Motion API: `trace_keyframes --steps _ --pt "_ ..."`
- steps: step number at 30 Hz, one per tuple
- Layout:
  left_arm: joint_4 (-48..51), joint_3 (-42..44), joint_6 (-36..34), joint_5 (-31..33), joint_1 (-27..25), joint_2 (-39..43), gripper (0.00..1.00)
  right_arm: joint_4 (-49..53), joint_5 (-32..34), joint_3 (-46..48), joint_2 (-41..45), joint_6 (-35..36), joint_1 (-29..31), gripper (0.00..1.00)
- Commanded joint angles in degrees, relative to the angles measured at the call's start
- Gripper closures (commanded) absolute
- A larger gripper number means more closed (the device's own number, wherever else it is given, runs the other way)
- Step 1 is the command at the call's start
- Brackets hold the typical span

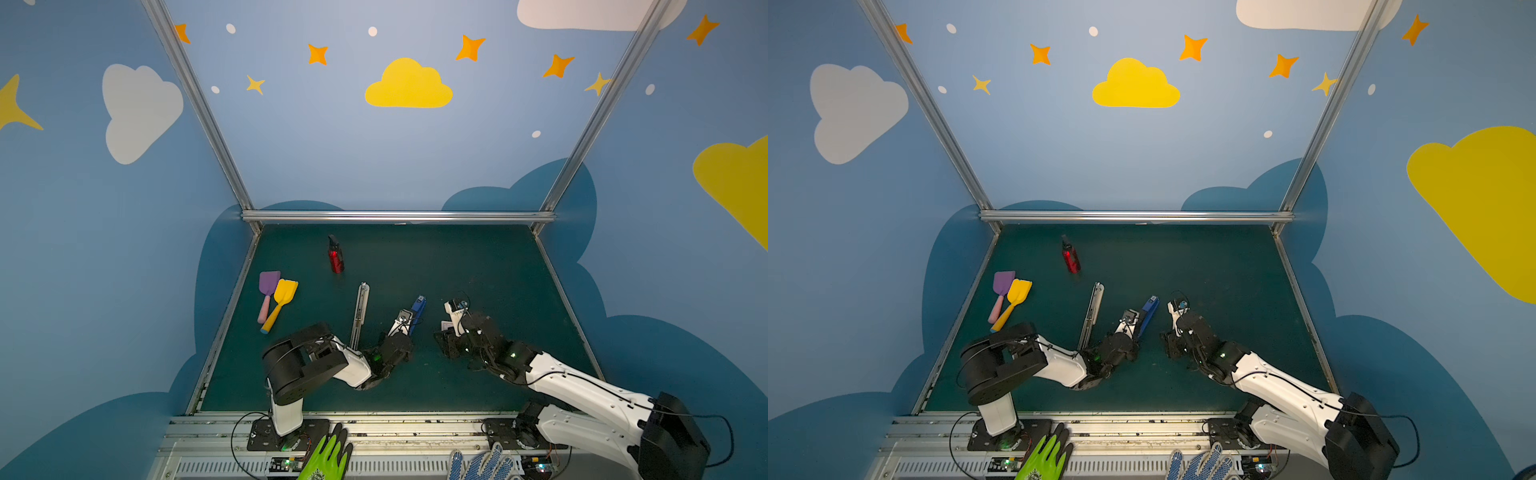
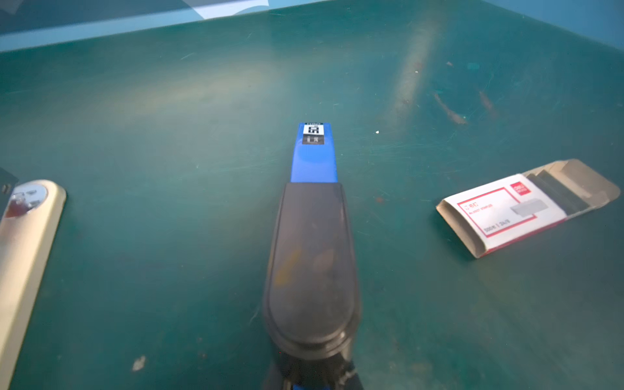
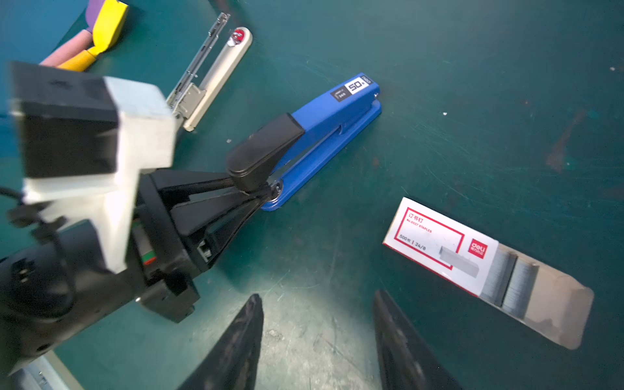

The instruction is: Load the staples into the stapler

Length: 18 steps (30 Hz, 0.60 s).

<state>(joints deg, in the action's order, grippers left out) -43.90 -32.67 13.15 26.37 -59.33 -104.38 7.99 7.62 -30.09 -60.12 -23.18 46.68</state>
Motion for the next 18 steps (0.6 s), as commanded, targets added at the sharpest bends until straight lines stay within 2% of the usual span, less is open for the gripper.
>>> trace_keyframes --steps 1,3,6,13,18 --pt "1.21 0.7 1.88 1.08 -1.19 0.59 0.69 0.82 1.45 -3.19 -2.22 -2.24 -0.65 0.47" --pt "1.7 1.34 1.97 1.31 -1.91 1.35 0.57 1.98 1.35 -4.92 -3.68 -3.51 -0.98 0.46" --pt "2.04 2.74 1.65 1.77 -2.93 3.23 0.51 4.85 1.51 -8.09 -5.85 -5.17 -1.4 0.45" --pt "6.73 7.26 3.68 3.88 -4.75 12.63 0.48 12.83 -3.58 -18.44 -13.7 -10.89 -2.63 0.44" --pt "20.23 8.27 8.67 6.82 -4.84 24.27 0.47 19.96 -9.84 -27.13 -21.85 -15.1 -2.77 0.37"
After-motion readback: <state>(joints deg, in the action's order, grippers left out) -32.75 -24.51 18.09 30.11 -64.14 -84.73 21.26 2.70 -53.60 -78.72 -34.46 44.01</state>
